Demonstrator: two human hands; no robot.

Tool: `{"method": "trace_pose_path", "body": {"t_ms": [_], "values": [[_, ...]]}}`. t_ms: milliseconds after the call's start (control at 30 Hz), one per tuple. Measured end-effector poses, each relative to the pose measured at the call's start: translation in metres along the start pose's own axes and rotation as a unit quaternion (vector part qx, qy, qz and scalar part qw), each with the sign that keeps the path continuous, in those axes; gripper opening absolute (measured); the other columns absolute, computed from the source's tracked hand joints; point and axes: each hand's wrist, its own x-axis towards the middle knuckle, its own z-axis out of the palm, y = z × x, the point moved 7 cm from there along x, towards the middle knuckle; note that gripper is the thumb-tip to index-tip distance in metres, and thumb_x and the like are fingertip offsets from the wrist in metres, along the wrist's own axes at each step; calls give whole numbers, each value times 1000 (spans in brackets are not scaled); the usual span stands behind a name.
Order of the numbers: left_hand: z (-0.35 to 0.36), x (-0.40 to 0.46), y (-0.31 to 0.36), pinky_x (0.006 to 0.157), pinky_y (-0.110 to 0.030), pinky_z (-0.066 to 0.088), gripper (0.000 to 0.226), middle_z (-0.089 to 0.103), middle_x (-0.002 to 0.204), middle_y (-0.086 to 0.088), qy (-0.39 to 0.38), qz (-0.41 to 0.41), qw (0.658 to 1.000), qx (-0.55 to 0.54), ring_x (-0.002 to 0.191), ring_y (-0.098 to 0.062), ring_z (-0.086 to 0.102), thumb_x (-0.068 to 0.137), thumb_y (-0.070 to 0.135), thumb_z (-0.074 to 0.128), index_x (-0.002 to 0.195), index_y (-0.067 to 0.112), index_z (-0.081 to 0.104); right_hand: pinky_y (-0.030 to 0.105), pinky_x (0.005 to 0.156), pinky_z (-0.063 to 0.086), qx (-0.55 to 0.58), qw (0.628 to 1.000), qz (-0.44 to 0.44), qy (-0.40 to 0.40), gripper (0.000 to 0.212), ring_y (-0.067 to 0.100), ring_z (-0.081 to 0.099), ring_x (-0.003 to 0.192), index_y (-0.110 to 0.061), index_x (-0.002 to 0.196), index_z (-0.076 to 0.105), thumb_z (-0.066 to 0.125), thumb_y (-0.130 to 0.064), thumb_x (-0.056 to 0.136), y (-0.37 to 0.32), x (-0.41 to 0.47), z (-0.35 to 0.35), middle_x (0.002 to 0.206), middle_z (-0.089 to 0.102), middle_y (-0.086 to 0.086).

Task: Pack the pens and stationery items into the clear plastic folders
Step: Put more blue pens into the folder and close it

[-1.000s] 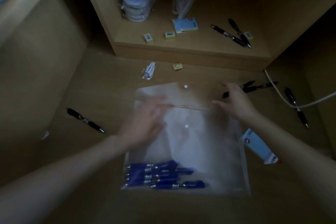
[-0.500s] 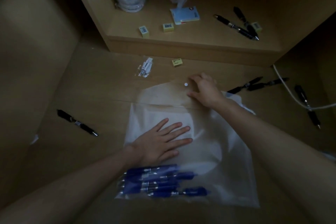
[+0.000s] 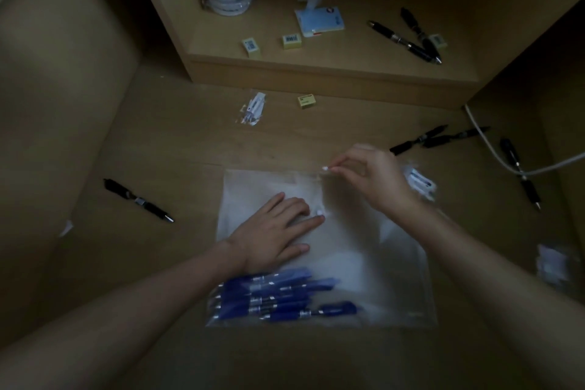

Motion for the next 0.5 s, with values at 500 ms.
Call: {"method": "trace_pose_path", "body": {"t_ms": [500], "values": [[-1,-18,1,114,-36,18,60,38,148,-7,-44,-20,996,79,136,-24,31,97,51,16,149,25,28,25,84,37,-105,990,-77,51,26,19,61,89,-10,95,75,52,-21,88,14,-80,52,92,71,4]]}}
